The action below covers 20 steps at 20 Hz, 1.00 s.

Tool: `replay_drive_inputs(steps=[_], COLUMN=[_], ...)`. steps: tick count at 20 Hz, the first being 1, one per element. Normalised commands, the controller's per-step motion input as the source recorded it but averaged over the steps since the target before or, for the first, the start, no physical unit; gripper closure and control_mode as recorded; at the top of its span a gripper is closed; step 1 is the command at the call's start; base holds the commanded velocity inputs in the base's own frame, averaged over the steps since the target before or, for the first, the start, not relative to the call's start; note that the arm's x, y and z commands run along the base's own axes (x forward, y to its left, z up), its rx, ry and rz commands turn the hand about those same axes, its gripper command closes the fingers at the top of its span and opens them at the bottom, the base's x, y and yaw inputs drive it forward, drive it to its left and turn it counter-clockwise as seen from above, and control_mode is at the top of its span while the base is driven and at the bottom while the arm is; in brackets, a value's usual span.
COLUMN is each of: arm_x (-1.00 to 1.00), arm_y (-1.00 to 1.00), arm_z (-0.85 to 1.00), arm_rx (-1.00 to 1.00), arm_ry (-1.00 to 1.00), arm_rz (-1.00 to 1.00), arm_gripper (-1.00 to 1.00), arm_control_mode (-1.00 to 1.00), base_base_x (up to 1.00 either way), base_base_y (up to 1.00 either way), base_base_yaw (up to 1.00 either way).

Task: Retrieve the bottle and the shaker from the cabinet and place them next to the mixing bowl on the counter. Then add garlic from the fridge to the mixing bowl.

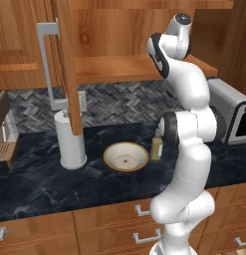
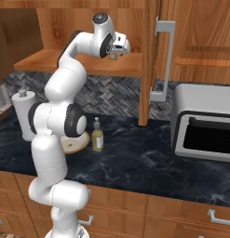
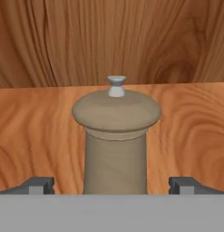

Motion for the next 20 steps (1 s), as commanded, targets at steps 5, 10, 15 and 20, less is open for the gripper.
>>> replay_drive_inputs(steps=[5, 10, 15, 20], arm_x=[0.00, 0.00, -0.49, -1.00], arm_y=[0.00, 0.00, 0.00, 0.10], arm_z=[0.00, 0.00, 0.00, 0.00], arm_rx=[0.00, 0.00, 0.00, 0.02], arm_ry=[0.00, 0.00, -0.01, -0.11], arm_rz=[0.00, 0.00, 0.02, 0.07], arm_gripper=[1.00, 1.00, 1.00, 1.00], arm_control_mode=[-1.00, -1.00, -1.00, -1.00], base_base_x=[0.00, 0.00, 0.00, 0.00], base_base_y=[0.00, 0.00, 0.00, 0.00], base_base_yaw=[0.00, 0.00, 0.00, 0.00])
